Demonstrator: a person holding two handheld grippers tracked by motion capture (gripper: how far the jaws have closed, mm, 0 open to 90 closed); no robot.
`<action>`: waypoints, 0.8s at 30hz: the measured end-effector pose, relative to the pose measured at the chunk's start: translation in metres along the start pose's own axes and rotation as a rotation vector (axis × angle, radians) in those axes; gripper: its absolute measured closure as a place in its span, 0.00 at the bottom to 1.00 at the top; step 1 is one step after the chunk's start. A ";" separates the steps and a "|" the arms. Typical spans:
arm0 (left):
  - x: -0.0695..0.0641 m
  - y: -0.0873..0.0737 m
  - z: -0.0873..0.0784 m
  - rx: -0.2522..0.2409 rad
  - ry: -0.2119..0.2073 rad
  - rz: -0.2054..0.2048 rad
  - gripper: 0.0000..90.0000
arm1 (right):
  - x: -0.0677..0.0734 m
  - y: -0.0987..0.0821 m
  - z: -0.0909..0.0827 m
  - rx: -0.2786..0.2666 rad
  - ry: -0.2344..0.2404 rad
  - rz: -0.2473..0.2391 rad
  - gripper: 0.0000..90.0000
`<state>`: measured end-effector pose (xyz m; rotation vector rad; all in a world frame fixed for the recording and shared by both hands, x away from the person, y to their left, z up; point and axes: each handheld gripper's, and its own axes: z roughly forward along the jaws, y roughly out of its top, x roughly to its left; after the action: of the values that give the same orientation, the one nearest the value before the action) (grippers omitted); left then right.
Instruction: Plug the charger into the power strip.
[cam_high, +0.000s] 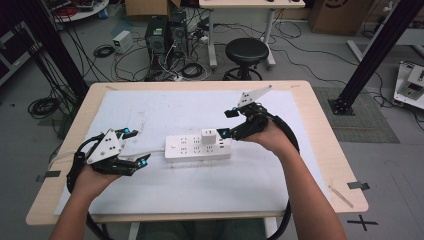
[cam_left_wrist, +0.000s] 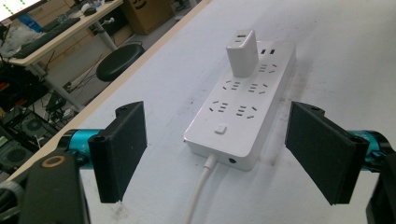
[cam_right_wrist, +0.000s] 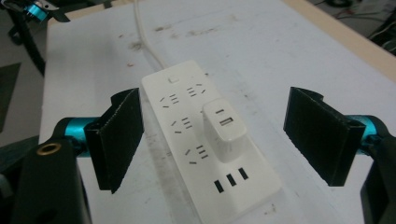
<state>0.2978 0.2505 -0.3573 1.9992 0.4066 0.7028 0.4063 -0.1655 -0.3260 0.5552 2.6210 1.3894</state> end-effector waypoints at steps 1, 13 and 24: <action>0.000 0.000 0.000 -0.002 -0.002 -0.003 0.23 | 0.001 -0.004 -0.003 -0.017 0.000 0.008 0.22; 0.000 -0.008 0.000 -0.029 -0.032 -0.055 0.23 | 0.013 -0.057 -0.037 -0.124 -0.079 0.071 0.22; 0.002 -0.014 0.004 -0.019 -0.045 -0.077 0.23 | 0.014 -0.080 -0.045 -0.146 -0.117 0.103 0.22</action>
<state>0.3021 0.2556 -0.3703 1.9672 0.4463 0.6110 0.3600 -0.2361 -0.3650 0.7364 2.4072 1.5134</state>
